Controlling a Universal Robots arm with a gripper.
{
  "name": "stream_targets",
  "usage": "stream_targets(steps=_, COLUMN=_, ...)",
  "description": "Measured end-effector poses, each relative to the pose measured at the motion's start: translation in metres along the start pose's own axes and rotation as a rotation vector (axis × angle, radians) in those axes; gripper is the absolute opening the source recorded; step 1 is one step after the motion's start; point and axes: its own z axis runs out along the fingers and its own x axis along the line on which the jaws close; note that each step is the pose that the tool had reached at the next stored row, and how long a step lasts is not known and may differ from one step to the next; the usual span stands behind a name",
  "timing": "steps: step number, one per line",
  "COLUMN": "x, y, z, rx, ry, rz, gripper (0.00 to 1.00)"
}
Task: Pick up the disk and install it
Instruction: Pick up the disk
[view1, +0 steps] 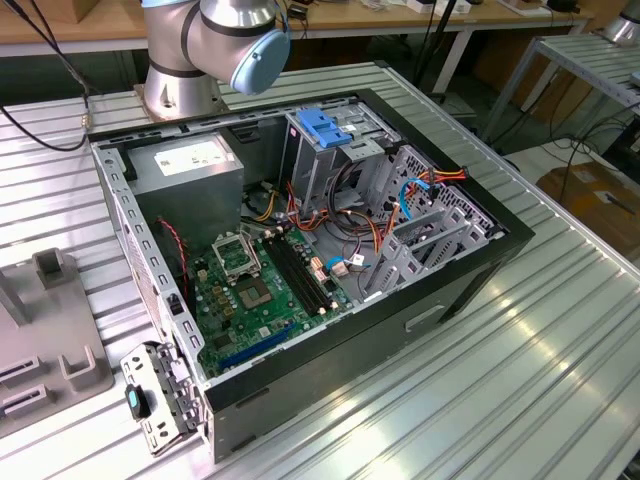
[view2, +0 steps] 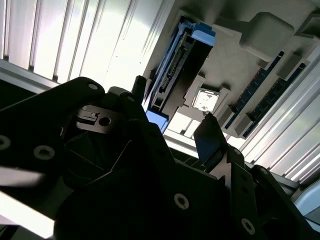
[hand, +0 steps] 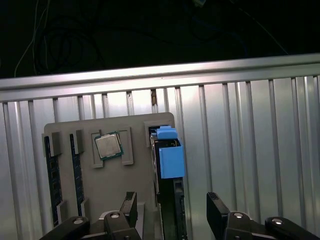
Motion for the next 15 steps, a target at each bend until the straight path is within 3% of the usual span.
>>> stream_targets(steps=8, x=0.0, y=0.0, z=0.0005, rx=0.0001, ry=-0.0001, rz=0.0, gripper=0.66)
stream_targets(steps=15, x=0.0003, y=0.0002, z=0.0129, rx=0.0, ry=-0.0001, rz=-0.004, gripper=0.66)
